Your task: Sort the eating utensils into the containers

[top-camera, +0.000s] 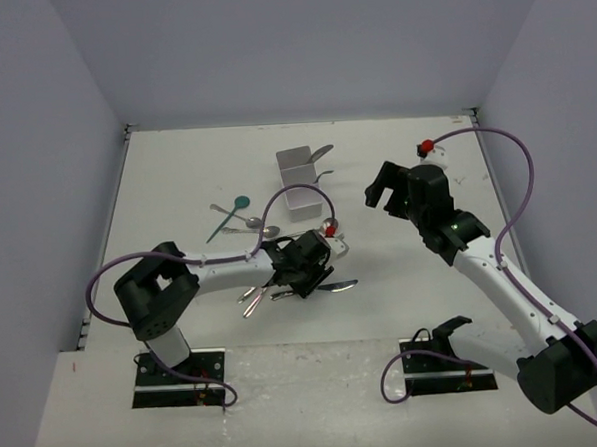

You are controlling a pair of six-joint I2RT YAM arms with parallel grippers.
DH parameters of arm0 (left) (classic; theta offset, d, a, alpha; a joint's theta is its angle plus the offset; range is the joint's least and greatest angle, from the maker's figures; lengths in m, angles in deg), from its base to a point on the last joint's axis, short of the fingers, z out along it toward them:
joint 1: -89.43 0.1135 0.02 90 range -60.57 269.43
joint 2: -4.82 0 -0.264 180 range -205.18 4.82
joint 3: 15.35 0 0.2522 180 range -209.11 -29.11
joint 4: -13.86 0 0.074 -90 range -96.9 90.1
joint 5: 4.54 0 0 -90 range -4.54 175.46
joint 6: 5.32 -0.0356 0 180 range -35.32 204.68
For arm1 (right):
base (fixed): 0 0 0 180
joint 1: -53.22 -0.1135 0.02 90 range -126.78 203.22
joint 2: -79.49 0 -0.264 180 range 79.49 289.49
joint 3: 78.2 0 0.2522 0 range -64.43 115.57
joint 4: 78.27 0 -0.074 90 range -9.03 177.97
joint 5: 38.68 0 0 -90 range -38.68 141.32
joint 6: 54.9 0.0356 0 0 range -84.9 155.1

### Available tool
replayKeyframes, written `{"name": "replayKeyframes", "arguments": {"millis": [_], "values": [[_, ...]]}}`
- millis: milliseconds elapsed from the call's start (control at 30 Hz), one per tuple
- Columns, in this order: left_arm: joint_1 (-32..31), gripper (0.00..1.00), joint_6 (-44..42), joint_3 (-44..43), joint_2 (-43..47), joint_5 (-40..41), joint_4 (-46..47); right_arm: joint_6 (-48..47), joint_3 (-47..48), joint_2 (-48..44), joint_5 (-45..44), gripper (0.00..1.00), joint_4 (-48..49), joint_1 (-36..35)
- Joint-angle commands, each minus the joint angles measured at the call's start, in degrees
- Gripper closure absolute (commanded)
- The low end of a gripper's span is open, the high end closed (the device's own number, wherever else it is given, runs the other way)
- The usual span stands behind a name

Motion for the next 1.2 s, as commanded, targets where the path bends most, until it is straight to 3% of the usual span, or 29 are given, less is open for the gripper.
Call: {"name": "replayKeyframes", "arguments": {"millis": [0,267,367,500,633,800,1033,1167], "values": [[-2.14,0.61,4.27,1.3,-4.33,3.98,-11.45,-1.19,-0.48,-1.03,-0.34,0.01,1.25,0.43],[-6.09,0.68,8.05,3.15,-7.66,6.63,-15.05,0.04,-2.59,-3.84,-1.31,0.01,1.95,0.44],[-8.46,0.77,7.79,2.27,-10.04,6.1,-15.41,0.48,-3.47,-5.42,-1.84,0.01,2.04,0.52],[-10.05,1.0,7.96,1.57,-10.4,7.41,-15.67,1.18,-5.58,-8.06,-2.8,0.01,2.12,0.52],[-10.14,1.0,8.75,-0.62,-6.01,11.88,-15.49,2.41,-6.98,-10.78,-3.34,0.01,2.12,0.61],[-10.23,1.0,9.2,-5.11,0.48,24.28,-12.96,3.38,-8.74,-14.3,-4.39,0.01,2.04,0.61],[-9.79,1.0,3.76,-4.76,7.35,34.83,0.82,3.73,-10.15,-19.84,-7.9,0.01,2.04,0.7],[-7.34,1.0,-1.95,-4.32,12.09,35.46,11.12,4.0,-10.24,-20.37,-9.57,0.01,2.04,0.79]]}}
